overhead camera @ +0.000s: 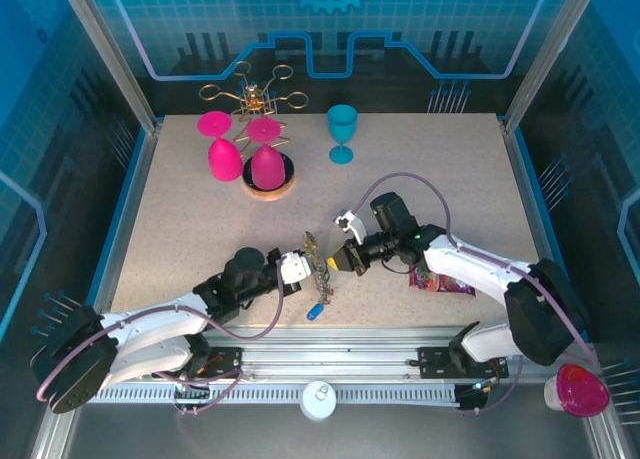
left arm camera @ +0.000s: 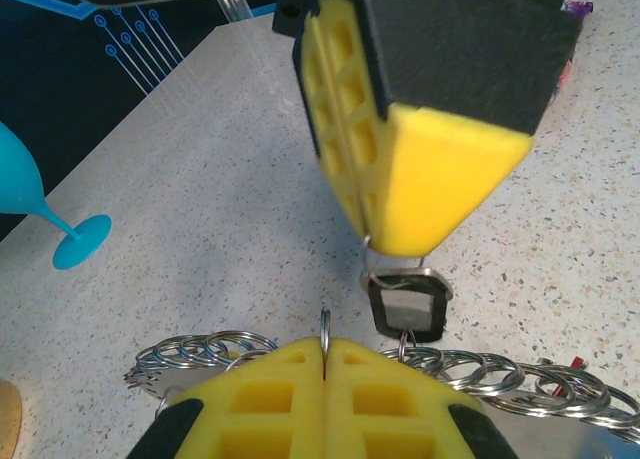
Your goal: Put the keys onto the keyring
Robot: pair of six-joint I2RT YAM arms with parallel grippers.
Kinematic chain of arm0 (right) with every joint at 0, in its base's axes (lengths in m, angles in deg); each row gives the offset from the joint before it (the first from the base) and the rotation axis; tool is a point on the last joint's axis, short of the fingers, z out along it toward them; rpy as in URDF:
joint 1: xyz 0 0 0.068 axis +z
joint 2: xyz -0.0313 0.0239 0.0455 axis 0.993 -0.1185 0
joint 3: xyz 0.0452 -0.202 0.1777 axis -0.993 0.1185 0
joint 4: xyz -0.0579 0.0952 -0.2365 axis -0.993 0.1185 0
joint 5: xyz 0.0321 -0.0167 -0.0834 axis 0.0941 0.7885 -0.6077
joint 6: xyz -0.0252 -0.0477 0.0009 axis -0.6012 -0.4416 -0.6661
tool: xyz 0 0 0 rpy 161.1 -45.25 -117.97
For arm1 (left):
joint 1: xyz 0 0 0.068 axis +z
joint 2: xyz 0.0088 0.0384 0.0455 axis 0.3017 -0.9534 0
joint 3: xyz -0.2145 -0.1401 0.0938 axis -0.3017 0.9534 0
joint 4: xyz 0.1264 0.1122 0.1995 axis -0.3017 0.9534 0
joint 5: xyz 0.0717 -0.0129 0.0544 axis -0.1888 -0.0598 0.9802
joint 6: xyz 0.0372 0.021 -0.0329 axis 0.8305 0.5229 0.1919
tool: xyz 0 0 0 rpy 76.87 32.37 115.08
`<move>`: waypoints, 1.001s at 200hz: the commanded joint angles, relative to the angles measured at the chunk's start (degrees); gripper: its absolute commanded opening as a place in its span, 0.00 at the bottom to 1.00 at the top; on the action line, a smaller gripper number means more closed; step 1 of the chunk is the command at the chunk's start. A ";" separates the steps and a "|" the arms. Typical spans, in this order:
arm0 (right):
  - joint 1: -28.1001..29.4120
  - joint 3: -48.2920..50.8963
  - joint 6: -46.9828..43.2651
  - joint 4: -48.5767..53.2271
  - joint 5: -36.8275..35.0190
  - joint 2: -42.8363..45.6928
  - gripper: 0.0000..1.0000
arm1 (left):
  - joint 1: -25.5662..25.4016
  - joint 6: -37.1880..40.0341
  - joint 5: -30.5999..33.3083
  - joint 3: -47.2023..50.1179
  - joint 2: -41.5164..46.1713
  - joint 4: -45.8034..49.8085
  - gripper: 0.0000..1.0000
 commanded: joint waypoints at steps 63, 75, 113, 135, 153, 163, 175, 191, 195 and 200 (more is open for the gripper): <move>-1.07 -1.20 4.61 -6.80 2.89 -3.81 0.00 | -0.52 0.22 -1.83 0.95 -0.30 -4.59 0.00; -1.38 -1.27 5.11 -6.84 2.29 -4.18 0.00 | -0.57 0.18 -2.12 0.95 -0.39 -4.64 0.00; -2.23 -1.10 6.96 -8.99 2.74 -4.38 0.00 | -0.58 0.37 -2.68 0.87 -0.19 -4.00 0.00; -2.64 -1.32 7.21 -8.85 2.37 -4.67 0.00 | -0.63 0.37 -3.19 0.73 -0.21 -4.00 0.00; -2.62 -1.45 7.91 -9.41 2.19 -5.36 0.00 | -0.65 0.46 -3.63 0.73 -0.21 -4.21 0.00; -2.59 -1.45 8.13 -9.72 2.10 -5.80 0.00 | -0.62 0.48 -3.61 0.75 -0.21 -4.16 0.00; -2.44 -1.50 8.31 -9.92 2.00 -6.11 0.00 | -0.59 0.46 -3.60 0.66 -0.17 -4.17 0.00; -2.23 -1.46 8.48 -10.40 2.09 -6.64 0.00 | -0.58 0.48 -3.57 0.62 -0.33 -4.35 0.00; -2.10 -1.46 8.46 -10.45 2.12 -6.73 0.00 | -0.58 0.42 -3.61 0.67 -0.39 -4.46 0.00; -2.07 -1.43 8.63 -10.55 2.13 -6.81 0.00 | -0.61 0.46 -3.60 0.63 -0.46 -4.53 0.00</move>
